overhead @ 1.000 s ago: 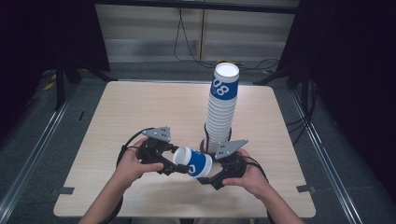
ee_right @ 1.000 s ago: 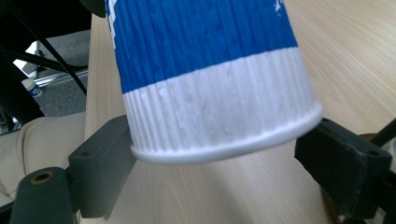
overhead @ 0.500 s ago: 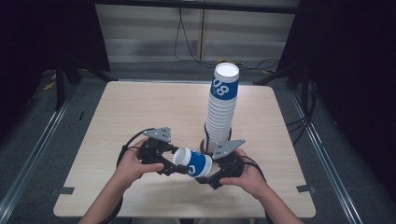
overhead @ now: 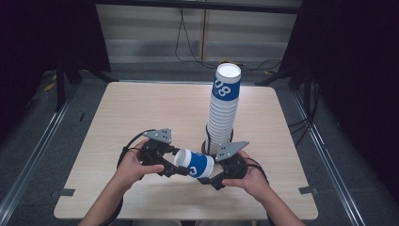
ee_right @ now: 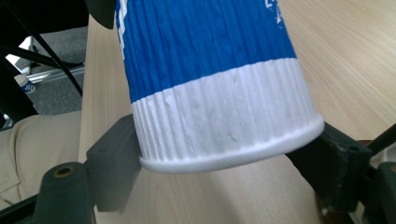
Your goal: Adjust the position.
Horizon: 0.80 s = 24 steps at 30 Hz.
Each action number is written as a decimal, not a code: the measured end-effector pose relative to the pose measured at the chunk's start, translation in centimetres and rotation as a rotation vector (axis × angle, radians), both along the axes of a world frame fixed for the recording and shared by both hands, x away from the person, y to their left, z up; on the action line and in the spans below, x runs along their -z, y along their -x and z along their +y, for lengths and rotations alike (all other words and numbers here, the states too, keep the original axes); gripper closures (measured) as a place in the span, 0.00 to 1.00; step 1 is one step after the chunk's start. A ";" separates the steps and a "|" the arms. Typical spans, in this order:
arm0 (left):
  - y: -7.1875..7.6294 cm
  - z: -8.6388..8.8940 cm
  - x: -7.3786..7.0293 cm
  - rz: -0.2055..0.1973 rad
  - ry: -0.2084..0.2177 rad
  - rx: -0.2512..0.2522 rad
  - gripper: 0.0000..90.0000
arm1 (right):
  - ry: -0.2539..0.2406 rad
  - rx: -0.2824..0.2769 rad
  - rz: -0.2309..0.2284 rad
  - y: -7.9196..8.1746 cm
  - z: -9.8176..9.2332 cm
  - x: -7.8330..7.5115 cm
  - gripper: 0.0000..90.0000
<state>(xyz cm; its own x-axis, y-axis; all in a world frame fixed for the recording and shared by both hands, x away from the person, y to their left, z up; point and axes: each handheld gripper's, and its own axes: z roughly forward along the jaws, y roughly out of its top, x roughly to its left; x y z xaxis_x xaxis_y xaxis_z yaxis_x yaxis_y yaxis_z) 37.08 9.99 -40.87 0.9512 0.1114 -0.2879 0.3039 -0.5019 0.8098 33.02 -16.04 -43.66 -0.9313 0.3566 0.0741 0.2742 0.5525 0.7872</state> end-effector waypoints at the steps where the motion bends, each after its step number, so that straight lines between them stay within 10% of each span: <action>1: 0.1 0.0 0.0 -0.004 0.001 0.003 0.33 | 0.003 0.000 -0.002 0.0 0.0 0.0 0.22; 24: 0.2 -0.4 0.1 0.026 -0.034 0.027 0.32 | -0.010 -0.023 -0.005 0.2 0.3 0.1 0.20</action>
<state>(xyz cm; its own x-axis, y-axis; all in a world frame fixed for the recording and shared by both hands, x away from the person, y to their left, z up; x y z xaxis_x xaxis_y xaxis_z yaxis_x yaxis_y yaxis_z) 36.87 9.63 -41.01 0.9461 0.0963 -0.3094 0.3110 -0.5375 0.7838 32.82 -15.77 -43.74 -0.9397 0.3342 0.0729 0.2576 0.5511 0.7937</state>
